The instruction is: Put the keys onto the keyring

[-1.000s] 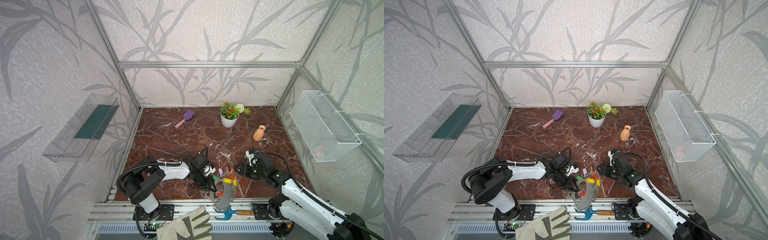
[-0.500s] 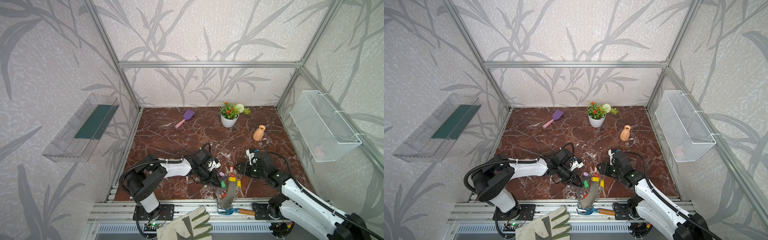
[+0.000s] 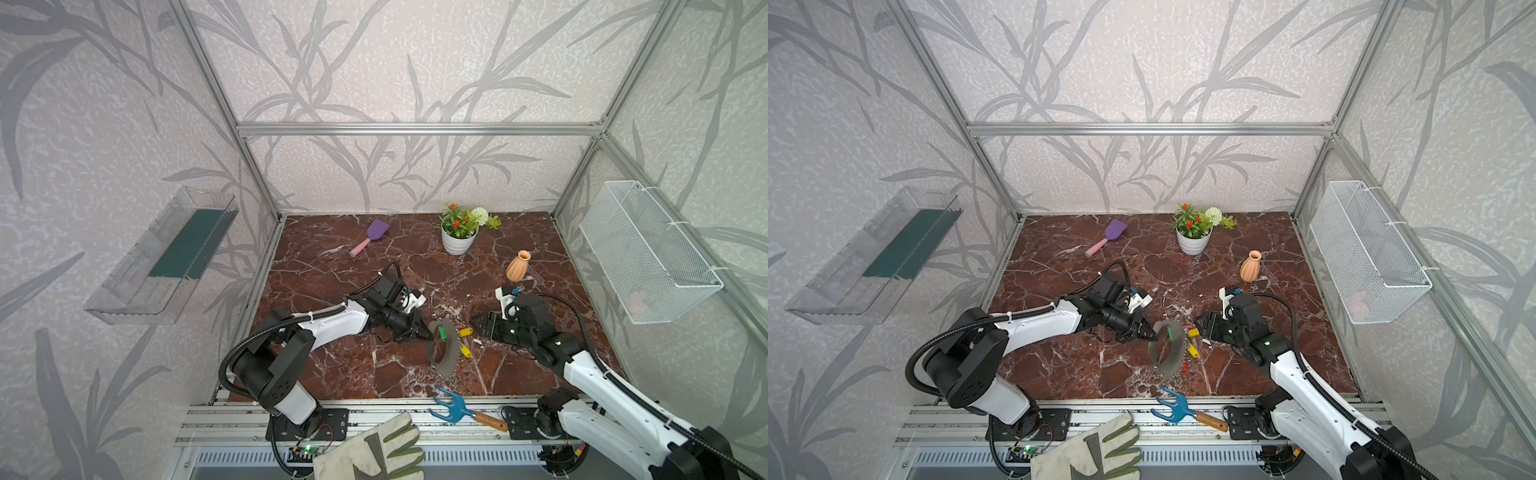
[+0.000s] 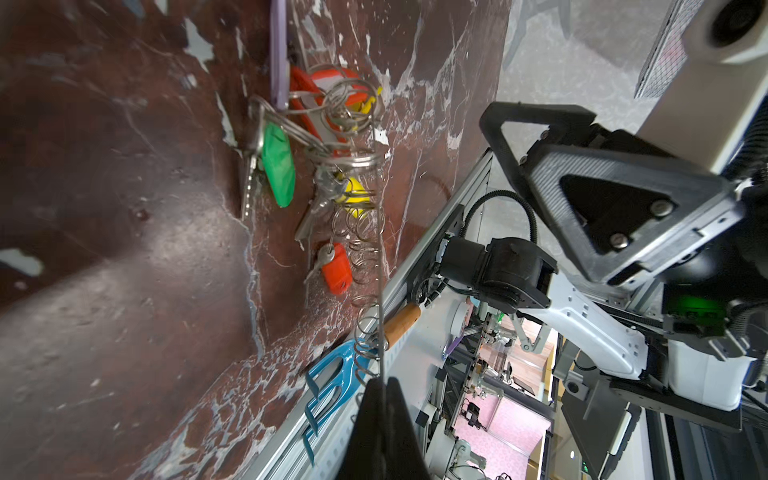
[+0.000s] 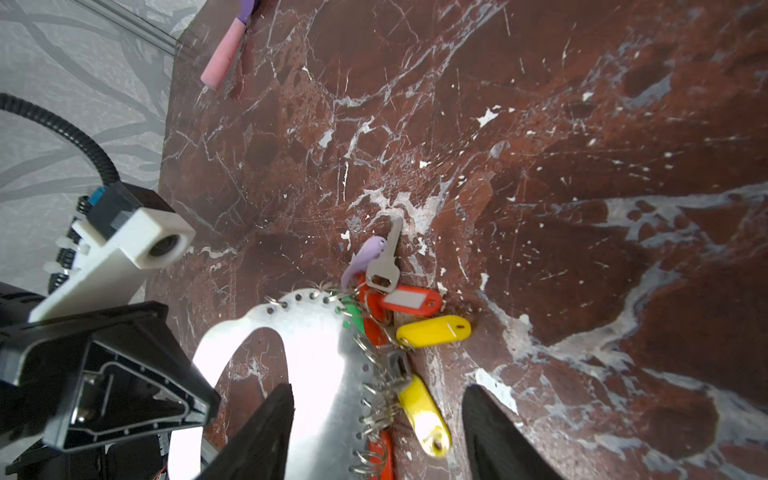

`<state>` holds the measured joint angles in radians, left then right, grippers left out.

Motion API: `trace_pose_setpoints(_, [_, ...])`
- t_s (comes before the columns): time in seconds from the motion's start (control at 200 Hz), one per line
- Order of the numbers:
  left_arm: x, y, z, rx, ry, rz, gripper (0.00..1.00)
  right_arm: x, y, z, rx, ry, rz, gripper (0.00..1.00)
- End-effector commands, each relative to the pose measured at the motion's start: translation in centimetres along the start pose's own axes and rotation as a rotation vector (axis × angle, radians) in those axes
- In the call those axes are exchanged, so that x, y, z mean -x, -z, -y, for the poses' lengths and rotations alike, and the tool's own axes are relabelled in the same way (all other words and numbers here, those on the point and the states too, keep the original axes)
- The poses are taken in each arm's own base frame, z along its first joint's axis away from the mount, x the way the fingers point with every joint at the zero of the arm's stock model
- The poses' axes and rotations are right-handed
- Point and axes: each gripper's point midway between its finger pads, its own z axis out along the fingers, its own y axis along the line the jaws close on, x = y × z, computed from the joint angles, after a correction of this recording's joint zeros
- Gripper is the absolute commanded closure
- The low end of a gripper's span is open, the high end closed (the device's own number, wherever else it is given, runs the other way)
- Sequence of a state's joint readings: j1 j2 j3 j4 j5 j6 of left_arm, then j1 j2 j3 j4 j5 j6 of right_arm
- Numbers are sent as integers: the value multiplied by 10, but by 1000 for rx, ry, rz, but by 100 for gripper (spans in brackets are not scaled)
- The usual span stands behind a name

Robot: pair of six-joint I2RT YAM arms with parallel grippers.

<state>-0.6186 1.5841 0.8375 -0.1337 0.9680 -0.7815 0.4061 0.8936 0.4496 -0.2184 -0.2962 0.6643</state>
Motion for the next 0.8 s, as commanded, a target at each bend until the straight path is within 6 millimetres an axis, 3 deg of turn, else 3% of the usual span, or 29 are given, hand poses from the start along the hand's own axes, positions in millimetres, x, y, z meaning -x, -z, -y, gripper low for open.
trace_pose_setpoints(0.0, [3, 21, 15, -37, -38, 4, 100, 8, -3, -2, 14, 17, 30, 35])
trace_pose_setpoints(0.24, [11, 35, -13, 29, 4, 12, 100, 10, -19, 7, 5, 6, 25, 34])
trace_pose_setpoints(0.445, [19, 44, -43, 81, 68, 47, 81, 12, -29, 10, -1, 6, 23, 34])
trace_pose_setpoints(0.615, [35, 87, -96, 246, 227, 218, 76, 17, -35, 9, -8, 42, 20, 34])
trace_pose_setpoints(0.685, [42, 106, -98, 298, 217, 298, 71, 21, -39, 6, 4, 63, 24, 34])
trace_pose_setpoints(0.795, [54, 129, -79, 420, 57, 391, 65, 29, -44, -1, 34, 110, 40, 34])
